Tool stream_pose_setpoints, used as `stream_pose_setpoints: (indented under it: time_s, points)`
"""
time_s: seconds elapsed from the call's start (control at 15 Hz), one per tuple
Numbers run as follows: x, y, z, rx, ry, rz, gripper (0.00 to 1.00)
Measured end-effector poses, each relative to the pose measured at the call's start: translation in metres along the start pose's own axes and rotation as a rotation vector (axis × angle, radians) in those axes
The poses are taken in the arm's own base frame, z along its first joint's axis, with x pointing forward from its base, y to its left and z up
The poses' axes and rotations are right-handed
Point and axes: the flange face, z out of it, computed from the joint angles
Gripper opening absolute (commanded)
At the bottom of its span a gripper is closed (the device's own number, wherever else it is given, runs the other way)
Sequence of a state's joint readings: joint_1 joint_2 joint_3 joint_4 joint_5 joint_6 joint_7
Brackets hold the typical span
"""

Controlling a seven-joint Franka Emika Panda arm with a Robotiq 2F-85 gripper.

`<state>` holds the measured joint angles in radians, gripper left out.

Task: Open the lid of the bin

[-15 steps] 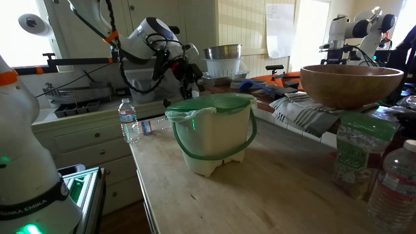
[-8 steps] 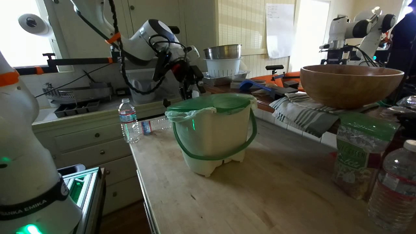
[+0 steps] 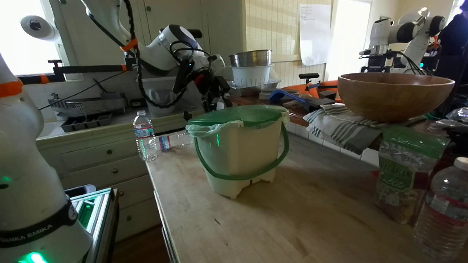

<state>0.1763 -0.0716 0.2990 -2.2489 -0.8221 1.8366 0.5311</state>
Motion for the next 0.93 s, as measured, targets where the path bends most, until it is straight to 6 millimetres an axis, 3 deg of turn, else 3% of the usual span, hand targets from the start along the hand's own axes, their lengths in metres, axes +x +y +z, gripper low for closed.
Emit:
stream_pose_setpoints:
  time_s: [0.93]
  points:
    - [0.004,0.013,-0.017,-0.043,0.008,0.017,1.00]
